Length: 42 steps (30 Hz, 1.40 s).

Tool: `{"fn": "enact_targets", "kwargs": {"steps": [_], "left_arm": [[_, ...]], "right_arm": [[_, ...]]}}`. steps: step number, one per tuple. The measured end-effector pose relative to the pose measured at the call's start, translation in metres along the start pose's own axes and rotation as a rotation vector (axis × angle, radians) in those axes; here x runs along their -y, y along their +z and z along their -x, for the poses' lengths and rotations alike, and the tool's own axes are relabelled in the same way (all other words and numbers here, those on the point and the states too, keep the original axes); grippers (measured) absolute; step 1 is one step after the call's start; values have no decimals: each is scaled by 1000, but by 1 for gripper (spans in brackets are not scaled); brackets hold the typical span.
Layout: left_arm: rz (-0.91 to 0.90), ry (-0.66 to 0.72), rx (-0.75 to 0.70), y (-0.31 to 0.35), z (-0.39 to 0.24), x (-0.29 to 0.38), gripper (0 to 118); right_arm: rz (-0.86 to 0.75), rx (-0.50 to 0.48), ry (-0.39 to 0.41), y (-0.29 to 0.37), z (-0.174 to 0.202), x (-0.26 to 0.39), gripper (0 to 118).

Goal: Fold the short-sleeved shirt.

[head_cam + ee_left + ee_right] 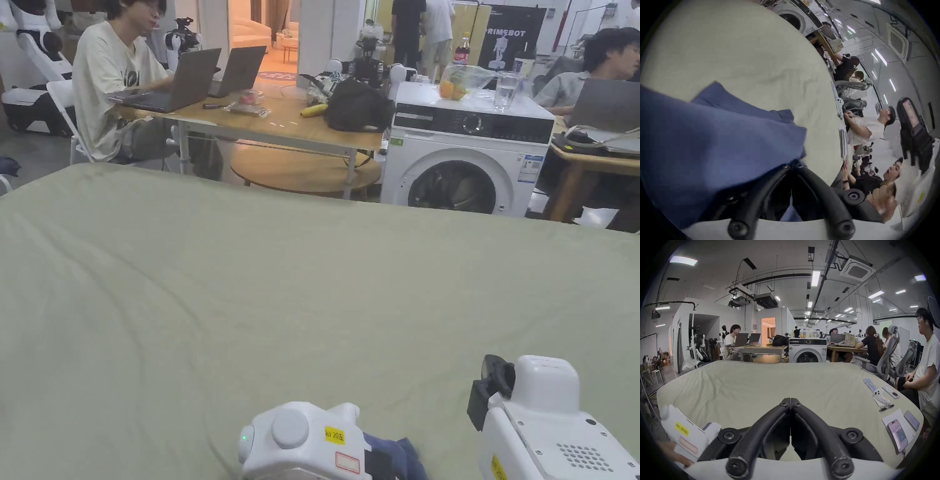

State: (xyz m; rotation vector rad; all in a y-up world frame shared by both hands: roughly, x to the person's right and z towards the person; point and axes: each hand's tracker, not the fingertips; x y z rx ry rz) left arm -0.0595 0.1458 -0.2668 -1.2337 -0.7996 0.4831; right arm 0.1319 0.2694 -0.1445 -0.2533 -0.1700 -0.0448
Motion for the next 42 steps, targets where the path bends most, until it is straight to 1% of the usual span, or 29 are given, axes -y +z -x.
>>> {"fn": "enact_targets", "kwargs": {"steps": [5,7,10,12,15,20,22,26,28,30,32,35,37,42], "left_arm": [[22,-9,-4,14,-14,-6,0],[-5,-58,1,33,-23,-7,0],[-145,-157,-12,76,-31,-8,0],[-273,-224,-58,107,-32,-6,0],[-507,-336,-228,144,-32,4,0],[-841,-435,-378,186,-19,21,0],[-947,-450,-470,195,-16,27,0],[-1084,-540,-600,203,-12,38,0],[-1118,-576,-622,206,-13,42,0],[-1156,-570,-670,208,-15,46,0],[-1182,-559,-662,210,-13,47,0],[-1163,-540,-658,212,-11,45,0],[-1131,-535,-647,212,-7,43,0],[-1050,-497,-595,211,6,46,0]], "right_arm": [[1,0,-9,-1,0,1,0],[-5,-2,-13,-1,1,1,0],[-28,-4,-20,-1,3,-1,0],[-39,-6,-24,-3,7,-4,0],[-64,-13,-27,-5,14,-7,0],[-105,-19,-8,-9,28,-10,0],[-120,-26,-4,-10,33,-12,0],[-152,-37,3,-10,42,-19,0],[-167,-38,11,-10,47,-23,0],[-182,-41,20,-9,50,-27,0],[-193,-41,29,-7,52,-29,0],[-192,-38,44,-1,52,-30,0],[-155,-38,60,7,50,-24,0],[70,-117,79,25,49,19,0]]}}
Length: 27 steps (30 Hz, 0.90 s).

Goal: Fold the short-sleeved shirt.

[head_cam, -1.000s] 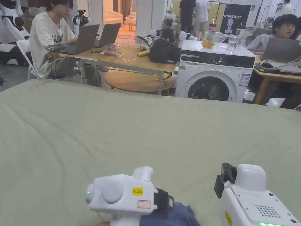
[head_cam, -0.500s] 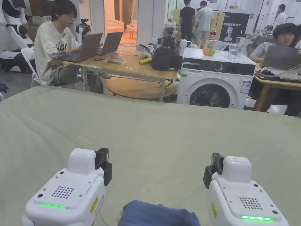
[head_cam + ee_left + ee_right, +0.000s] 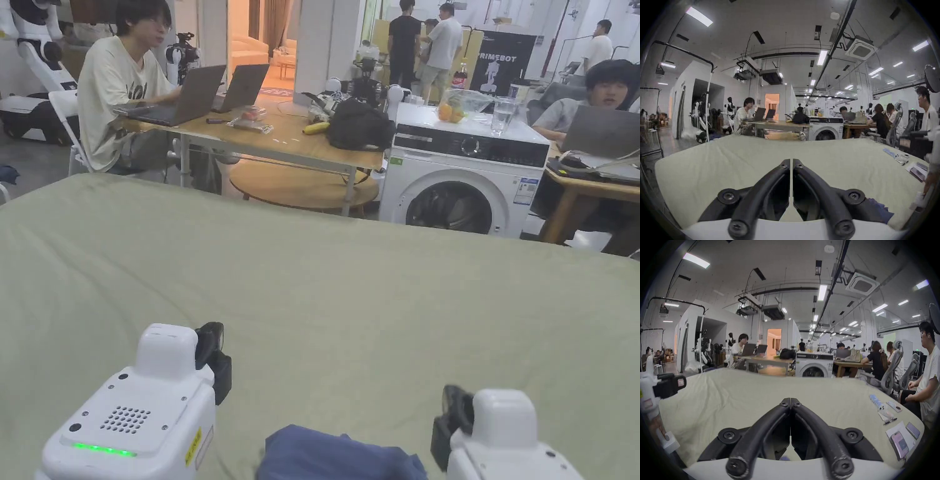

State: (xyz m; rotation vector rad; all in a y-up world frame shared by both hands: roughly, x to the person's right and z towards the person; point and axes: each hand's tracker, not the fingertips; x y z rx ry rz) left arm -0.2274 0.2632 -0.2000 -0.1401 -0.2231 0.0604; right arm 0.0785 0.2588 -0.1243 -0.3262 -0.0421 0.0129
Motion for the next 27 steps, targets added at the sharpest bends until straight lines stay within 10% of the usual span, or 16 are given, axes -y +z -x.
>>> {"fn": "enact_targets", "kwargs": {"steps": [9,17,23,27], "left_arm": [[224,146,70,-3,20,27,0],[616,384,313,-22,47,55,0],[803,602,532,-41,74,85,50],[845,740,607,-59,88,101,59]], "right_arm": [[378,-69,60,-31,25,81,0],[379,-43,43,-40,20,83,0],[387,-49,27,-38,18,83,0],[389,-56,12,-39,17,83,0]]}}
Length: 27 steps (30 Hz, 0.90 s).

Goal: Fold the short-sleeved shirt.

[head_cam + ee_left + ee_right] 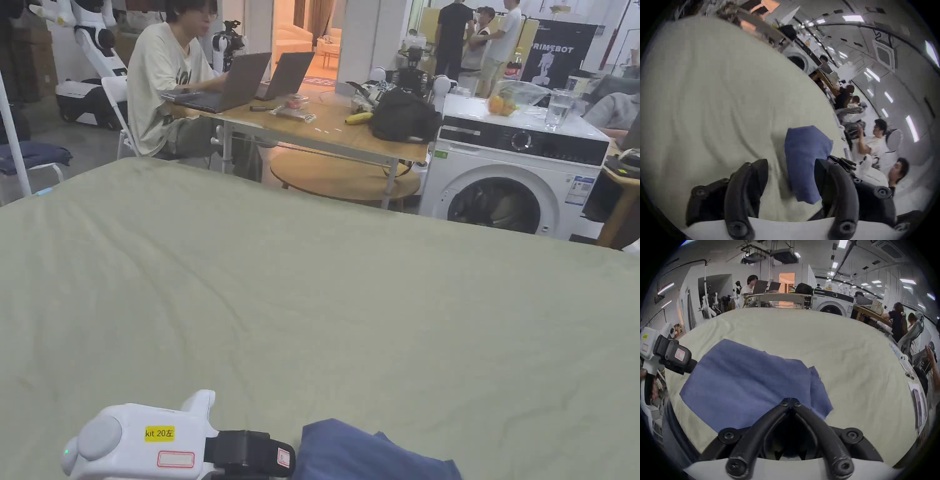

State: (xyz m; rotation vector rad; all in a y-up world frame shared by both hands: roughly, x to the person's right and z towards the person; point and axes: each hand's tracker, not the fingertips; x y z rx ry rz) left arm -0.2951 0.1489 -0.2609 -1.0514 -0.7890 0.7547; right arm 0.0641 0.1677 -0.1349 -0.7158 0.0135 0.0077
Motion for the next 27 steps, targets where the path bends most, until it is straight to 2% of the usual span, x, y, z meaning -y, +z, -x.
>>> {"fn": "enact_targets", "kwargs": {"steps": [2,6,10,18,27], "left_arm": [[59,20,81,-11,7,-4,59],[156,43,140,-48,17,-9,60],[86,156,285,-72,24,-5,60],[105,168,280,-71,5,1,60],[158,109,174,-83,-2,-14,63]], "right_arm": [[0,-2,-2,0,0,0,0],[1,-1,-5,0,-1,0,0],[3,1,-21,-1,-5,1,0],[14,2,-15,-1,-7,0,0],[12,18,0,-2,-3,0,0]]}}
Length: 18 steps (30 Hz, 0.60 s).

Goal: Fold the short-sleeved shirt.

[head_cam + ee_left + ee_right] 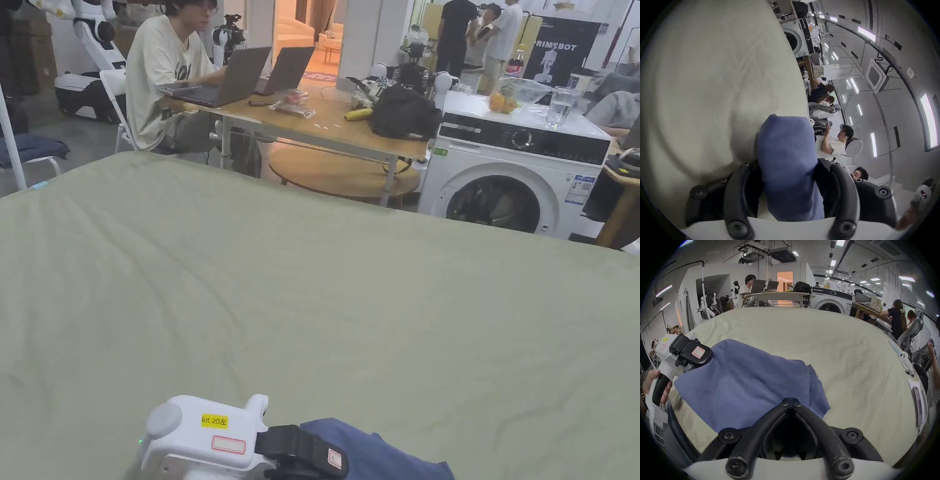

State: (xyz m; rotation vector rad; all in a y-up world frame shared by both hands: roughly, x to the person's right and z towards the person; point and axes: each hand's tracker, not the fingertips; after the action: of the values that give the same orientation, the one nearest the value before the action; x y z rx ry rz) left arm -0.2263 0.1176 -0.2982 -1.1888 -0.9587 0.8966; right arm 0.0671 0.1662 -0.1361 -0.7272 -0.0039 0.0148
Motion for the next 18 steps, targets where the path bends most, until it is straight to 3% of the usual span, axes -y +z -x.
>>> {"fn": "enact_targets", "kwargs": {"steps": [6,7,8,10,13,18], "left_arm": [[1,-58,-79,-7,-14,12,63],[-7,-50,-109,-7,-11,13,59],[-1,-38,-96,-7,2,8,41],[-11,-14,-35,-5,6,11,27],[-22,-4,-37,-4,9,12,21],[-37,6,-26,-2,4,16,20]], "right_arm": [[0,1,-2,1,0,0,0],[-2,-3,-4,1,0,0,0],[-4,-7,-7,1,0,0,0],[-6,-5,-5,2,0,0,0],[-13,-6,-4,4,1,0,0],[-46,-15,-7,11,-3,-5,0]]}}
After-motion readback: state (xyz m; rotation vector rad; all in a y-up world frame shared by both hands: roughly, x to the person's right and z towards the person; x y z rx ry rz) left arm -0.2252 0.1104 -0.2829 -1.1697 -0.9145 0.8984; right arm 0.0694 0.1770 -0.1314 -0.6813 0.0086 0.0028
